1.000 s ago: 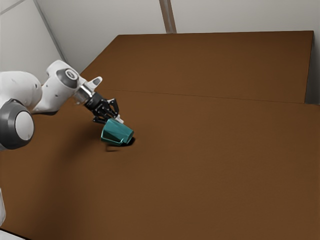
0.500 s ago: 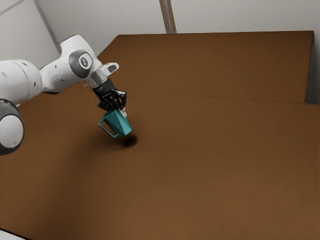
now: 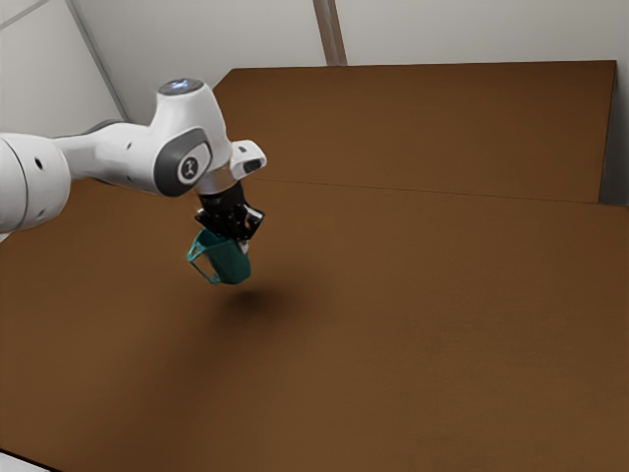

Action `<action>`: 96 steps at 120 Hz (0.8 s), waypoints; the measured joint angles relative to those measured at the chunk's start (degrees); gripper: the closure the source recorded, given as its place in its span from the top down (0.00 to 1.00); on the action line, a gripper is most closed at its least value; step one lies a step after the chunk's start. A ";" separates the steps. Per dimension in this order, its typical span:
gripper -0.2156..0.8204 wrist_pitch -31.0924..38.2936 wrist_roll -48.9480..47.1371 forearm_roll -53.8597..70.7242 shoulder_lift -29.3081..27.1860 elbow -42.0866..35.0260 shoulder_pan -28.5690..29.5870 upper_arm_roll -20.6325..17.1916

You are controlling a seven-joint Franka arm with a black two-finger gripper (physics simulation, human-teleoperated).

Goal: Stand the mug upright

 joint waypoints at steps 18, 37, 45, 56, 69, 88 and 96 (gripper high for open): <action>0.03 1.51 -4.03 0.41 1.68 -0.64 0.22 -0.19; 0.03 2.62 -7.40 0.62 3.99 -0.57 0.43 -0.23; 0.03 3.09 -8.61 0.65 4.71 -0.56 0.41 -0.44; 0.03 3.56 -10.09 0.63 5.88 -0.56 0.42 -0.52; 0.03 4.25 -11.61 0.61 6.83 -0.56 0.44 -0.57; 0.10 4.73 -13.32 0.57 7.26 -0.56 0.47 -0.73; 0.24 4.61 -13.81 0.45 7.04 -0.45 0.47 -1.08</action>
